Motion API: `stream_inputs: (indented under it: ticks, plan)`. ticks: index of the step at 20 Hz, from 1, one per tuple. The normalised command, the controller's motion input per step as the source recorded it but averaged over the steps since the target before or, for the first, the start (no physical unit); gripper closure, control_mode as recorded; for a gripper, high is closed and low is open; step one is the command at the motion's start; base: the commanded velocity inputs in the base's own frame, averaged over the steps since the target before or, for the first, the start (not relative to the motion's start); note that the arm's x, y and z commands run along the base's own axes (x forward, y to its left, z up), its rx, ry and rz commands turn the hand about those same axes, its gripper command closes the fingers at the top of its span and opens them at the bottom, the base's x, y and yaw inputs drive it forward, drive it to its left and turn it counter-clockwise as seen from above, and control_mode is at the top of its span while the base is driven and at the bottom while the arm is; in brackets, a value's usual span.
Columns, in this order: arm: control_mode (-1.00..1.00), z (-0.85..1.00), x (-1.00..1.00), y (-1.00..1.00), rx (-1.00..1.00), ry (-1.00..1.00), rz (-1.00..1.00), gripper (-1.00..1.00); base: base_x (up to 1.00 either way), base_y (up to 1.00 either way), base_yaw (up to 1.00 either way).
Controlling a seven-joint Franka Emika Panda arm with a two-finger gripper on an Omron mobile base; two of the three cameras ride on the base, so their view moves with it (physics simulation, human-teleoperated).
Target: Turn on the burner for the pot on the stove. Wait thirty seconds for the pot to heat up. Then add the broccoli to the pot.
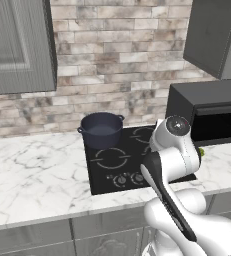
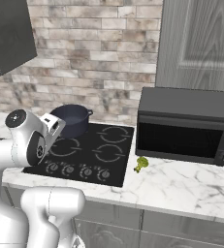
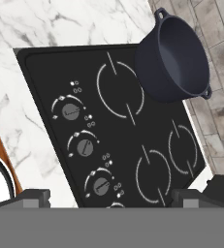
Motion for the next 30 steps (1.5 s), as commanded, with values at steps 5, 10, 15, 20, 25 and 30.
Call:
stream_inputs:
  ticks: [5,10,15,20,25,30]
  plan:
    - [-1.0,0.0,0.0,0.0,0.0,0.0,0.0,-1.0,0.0,0.0,0.0]
    - [-1.0,0.0,0.0,0.0,0.0,0.0,0.0,-1.0,0.0,0.0,0.0]
    - [-1.0,0.0,0.0,0.0,0.0,0.0,0.0,-1.0,0.0,0.0,0.0]
    - [-1.0,0.0,0.0,0.0,0.0,0.0,0.0,-1.0,0.0,0.0,0.0]
    - [-1.0,0.0,0.0,0.0,0.0,0.0,0.0,-1.0,0.0,0.0,0.0]
    - [-1.0,0.0,0.0,0.0,0.0,0.0,0.0,-1.0,0.0,0.0,0.0]
